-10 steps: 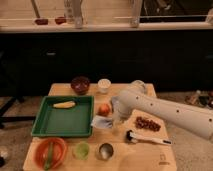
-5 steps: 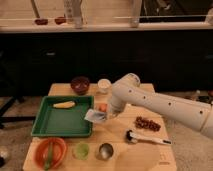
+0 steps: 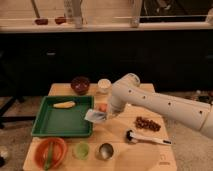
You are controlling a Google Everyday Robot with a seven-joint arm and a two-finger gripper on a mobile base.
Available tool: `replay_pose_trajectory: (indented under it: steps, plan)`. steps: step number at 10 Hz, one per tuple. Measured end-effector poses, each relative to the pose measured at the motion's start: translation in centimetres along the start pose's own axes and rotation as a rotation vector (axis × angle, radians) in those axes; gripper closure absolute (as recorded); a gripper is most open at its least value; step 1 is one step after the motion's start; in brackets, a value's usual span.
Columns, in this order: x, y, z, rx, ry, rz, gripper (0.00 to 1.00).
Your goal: Place towel in paper cup
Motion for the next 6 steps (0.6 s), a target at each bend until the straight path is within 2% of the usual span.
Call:
replay_pose_trajectory:
  steps: [2,3,4,6]
  plan:
    - [-0.6,-1.0,-0.3,0.015,-0.026,-0.008,1.00]
    - [-2.1,-2.0,-0.3,0.019,-0.049,-0.022,1.00]
    - [-3.7,-3.3,-0.2,0.023,-0.084,-0.034,1.00]
    - [-4.9,-5.2,-0.3,0.030,-0.162,-0.030,1.00]
